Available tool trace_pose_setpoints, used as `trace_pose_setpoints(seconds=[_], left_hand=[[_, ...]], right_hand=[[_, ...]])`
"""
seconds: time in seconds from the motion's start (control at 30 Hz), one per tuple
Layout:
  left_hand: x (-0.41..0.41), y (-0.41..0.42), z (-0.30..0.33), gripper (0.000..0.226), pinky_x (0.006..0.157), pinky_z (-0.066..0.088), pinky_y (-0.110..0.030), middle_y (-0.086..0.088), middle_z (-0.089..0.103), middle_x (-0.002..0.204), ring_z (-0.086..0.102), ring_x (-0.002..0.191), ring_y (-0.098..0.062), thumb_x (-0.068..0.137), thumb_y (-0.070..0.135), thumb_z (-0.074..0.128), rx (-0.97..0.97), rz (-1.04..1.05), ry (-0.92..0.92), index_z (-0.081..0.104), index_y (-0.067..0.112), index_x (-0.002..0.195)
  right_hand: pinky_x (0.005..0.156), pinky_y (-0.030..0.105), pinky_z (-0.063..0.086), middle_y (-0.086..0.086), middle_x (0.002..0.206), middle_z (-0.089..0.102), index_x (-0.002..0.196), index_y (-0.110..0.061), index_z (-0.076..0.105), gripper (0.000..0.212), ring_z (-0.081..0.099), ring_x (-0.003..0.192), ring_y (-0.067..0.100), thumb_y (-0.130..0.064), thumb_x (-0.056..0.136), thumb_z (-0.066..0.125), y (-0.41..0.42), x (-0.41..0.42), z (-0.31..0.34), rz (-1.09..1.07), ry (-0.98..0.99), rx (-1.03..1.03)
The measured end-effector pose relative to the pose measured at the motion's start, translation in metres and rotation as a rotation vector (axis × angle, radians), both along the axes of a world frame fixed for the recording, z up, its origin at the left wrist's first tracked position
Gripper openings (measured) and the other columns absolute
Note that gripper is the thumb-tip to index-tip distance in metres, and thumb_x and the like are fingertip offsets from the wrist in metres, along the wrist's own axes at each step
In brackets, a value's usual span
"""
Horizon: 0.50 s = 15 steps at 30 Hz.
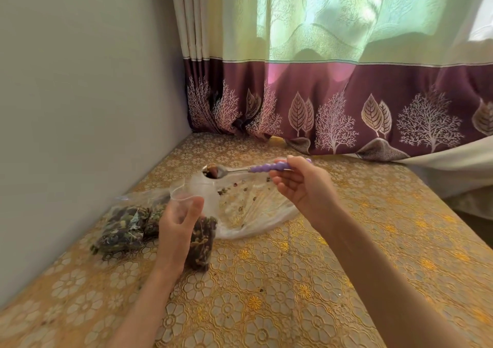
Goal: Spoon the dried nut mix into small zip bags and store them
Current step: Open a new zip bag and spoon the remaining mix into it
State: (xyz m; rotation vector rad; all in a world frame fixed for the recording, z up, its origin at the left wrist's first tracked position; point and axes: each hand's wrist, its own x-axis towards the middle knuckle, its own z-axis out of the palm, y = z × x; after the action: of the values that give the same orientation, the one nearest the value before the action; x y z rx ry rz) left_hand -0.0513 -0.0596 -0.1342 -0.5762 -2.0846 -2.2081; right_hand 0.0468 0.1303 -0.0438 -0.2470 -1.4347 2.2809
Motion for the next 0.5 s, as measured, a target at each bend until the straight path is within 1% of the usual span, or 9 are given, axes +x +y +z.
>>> trace_pose_setpoints(seconds=[0.13,0.2,0.27,0.3,0.37,0.43,0.5], left_hand=[[-0.002,0.000,-0.002,0.080,0.086,0.046,-0.032,0.002,0.067,0.093,0.063,0.093,-0.018,0.046,0.087,0.059,-0.009,0.013,0.012,0.059,0.026,0.098],[-0.002,0.001,-0.002,0.082,0.083,0.045,-0.029,0.002,0.066,0.092,0.063,0.091,-0.016,0.044,0.089,0.058,-0.018,0.025,0.019,0.058,0.025,0.097],[-0.003,0.001,-0.002,0.085,0.081,0.045,-0.028,0.001,0.066,0.090,0.063,0.088,-0.017,0.043,0.088,0.059,-0.008,0.026,0.015,0.059,0.023,0.097],[-0.003,0.001,-0.002,0.087,0.079,0.045,-0.026,0.001,0.066,0.089,0.063,0.086,-0.016,0.043,0.088,0.059,-0.003,0.026,0.018,0.059,0.021,0.098],[-0.003,0.001,-0.001,0.089,0.074,0.044,-0.018,0.001,0.065,0.087,0.063,0.081,-0.010,0.043,0.089,0.058,-0.005,0.030,0.033,0.059,0.021,0.100],[-0.003,0.002,-0.001,0.084,0.073,0.042,-0.020,0.002,0.065,0.087,0.063,0.081,-0.010,0.042,0.090,0.057,-0.004,0.035,0.032,0.058,0.026,0.097],[-0.003,0.002,-0.001,0.082,0.070,0.042,-0.016,0.003,0.065,0.083,0.063,0.075,-0.004,0.042,0.090,0.057,0.004,0.036,0.031,0.058,0.026,0.095]], right_hand=[[0.053,0.019,0.053,0.011,0.073,0.071,0.083,0.002,0.066,0.023,0.063,0.060,0.015,-0.013,0.094,0.052,-0.016,0.004,0.011,0.045,0.065,0.154],[0.054,0.018,0.053,0.010,0.074,0.072,0.083,0.001,0.066,0.021,0.062,0.061,0.015,-0.010,0.093,0.052,-0.023,0.005,0.014,0.075,0.106,0.240],[0.055,0.020,0.053,0.013,0.078,0.071,0.088,-0.001,0.067,0.017,0.062,0.061,0.015,-0.005,0.093,0.051,-0.027,0.004,0.014,0.092,0.117,0.299],[0.055,0.020,0.053,0.014,0.080,0.069,0.092,-0.001,0.067,0.016,0.062,0.062,0.017,-0.003,0.093,0.051,-0.027,0.003,0.014,0.090,0.111,0.319],[0.057,0.021,0.052,0.015,0.080,0.067,0.096,-0.001,0.067,0.017,0.063,0.064,0.018,0.000,0.092,0.050,-0.026,0.001,0.012,0.088,0.107,0.355],[0.057,0.021,0.052,0.012,0.078,0.068,0.096,-0.001,0.067,0.019,0.062,0.064,0.018,0.000,0.093,0.048,-0.023,0.000,0.010,0.090,0.127,0.351],[0.056,0.020,0.051,0.007,0.076,0.071,0.094,-0.001,0.066,0.019,0.062,0.063,0.016,-0.002,0.093,0.048,-0.019,-0.002,0.007,0.067,0.153,0.308]])
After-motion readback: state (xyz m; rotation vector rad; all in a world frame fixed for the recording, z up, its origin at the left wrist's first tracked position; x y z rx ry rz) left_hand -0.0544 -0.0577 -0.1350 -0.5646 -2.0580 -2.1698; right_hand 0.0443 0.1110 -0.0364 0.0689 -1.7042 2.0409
